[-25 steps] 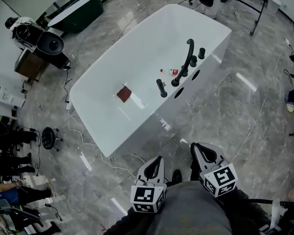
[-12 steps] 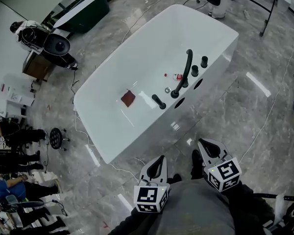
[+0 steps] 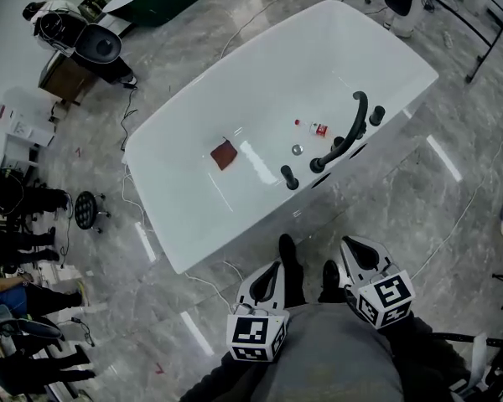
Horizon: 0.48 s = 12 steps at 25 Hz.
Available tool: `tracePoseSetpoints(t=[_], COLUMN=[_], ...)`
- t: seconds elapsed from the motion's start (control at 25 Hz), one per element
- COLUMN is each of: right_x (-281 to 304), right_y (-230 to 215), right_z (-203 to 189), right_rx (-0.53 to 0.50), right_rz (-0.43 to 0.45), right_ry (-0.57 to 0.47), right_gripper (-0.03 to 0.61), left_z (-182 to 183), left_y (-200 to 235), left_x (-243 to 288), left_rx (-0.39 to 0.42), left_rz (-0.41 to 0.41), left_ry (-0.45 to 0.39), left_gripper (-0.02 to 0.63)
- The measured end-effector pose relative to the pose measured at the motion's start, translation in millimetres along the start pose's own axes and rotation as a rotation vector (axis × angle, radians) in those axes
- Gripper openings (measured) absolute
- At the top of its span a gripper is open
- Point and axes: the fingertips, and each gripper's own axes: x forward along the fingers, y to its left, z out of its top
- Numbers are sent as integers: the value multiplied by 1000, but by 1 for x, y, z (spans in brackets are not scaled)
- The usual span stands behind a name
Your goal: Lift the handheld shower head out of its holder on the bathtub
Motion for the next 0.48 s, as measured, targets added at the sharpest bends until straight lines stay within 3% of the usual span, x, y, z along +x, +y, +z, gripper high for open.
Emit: tracePoseSetpoints(t=[0.48], right_x=[112], right_y=[11], right_z=[58], right_rx=[-11], right_rz=[-49], right_ry=[39], right_gripper=[3], left_z=[53], left_y=[102], left_x=[59], left_rx=[-35], left_rz=[-60], left_ry=[16], left_gripper=[3])
